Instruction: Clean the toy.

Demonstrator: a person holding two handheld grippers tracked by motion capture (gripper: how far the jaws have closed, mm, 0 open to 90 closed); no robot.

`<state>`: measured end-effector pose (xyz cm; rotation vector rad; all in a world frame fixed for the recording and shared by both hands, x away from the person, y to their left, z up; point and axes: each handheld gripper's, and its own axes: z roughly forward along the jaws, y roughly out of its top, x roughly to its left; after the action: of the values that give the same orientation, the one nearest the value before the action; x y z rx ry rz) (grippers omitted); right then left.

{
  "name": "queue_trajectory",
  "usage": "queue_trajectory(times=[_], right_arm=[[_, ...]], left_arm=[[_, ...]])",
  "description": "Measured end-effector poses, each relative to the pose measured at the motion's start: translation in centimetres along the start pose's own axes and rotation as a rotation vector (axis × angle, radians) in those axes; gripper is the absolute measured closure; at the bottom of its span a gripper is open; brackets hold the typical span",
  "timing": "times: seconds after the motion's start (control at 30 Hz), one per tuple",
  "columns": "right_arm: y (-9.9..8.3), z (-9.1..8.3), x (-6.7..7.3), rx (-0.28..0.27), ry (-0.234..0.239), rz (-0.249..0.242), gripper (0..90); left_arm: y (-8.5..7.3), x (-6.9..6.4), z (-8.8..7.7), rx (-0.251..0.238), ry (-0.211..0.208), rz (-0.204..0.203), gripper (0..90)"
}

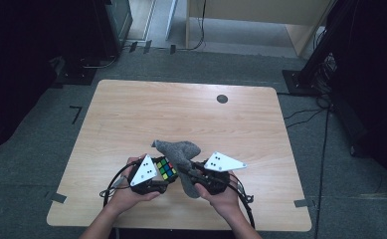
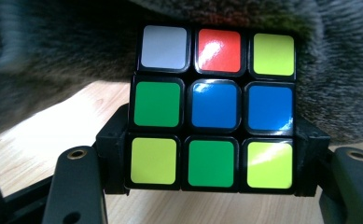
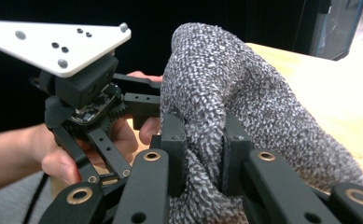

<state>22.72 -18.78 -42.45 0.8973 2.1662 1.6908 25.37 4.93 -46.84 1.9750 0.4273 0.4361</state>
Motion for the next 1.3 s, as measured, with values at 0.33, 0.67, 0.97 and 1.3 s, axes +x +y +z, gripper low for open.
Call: queue_trajectory(times=[0.33,0.67,0.97,1.3], right_arm=[[-1.4,-0.1,-3.4,0.028,-0.053,0.147,76.9],[-2.5,0.7,-4.2,0.028,0.117,0.243,76.0],[-2.7,1.1,-3.6,0.031,0.161,0.170,75.6],[-3.0,1.5,-3.3,0.069,0.210,0.136,75.2]], left_arm=[[0.3,0.7,-1.2,-0.117,-0.042,-0.058,33.7],[0.2,1.7,-2.0,-0.176,-0.038,-0.125,33.7],[0.0,2.5,-2.3,-0.195,-0.041,-0.170,33.7],[0.0,2.7,-2.5,-0.197,-0.027,-0.202,33.7]])
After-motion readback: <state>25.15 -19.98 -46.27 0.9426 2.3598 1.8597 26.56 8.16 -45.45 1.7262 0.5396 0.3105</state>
